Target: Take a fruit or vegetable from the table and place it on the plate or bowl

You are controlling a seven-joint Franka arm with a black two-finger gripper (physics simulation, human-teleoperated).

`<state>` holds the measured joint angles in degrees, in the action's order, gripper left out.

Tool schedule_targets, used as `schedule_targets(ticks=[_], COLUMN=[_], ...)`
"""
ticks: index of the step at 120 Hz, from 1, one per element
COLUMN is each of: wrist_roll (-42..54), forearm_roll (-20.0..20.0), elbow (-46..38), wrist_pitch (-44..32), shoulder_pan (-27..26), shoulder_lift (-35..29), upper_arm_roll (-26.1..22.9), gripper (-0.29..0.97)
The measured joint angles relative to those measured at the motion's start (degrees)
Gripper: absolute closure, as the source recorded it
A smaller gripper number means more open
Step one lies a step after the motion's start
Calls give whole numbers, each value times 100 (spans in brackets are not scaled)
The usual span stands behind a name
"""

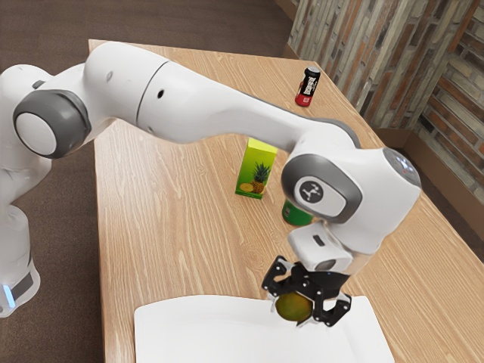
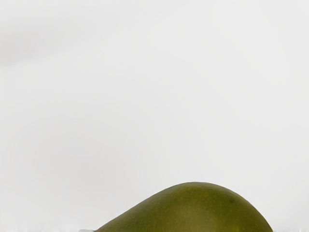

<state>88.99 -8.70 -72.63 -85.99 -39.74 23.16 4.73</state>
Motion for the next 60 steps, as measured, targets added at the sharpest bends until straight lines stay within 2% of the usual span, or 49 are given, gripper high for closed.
schedule_targets(ticks=[36,49,60], wrist_roll=[-2,-1,-3], forearm_roll=[4,9,15], elbow=[2,8,14], wrist_pitch=[7,23,35], shoulder_pan=[18,103,128], shoulder_lift=[-1,-1,-5], upper_arm_roll=[-3,-4,-6], gripper=[40,20,10])
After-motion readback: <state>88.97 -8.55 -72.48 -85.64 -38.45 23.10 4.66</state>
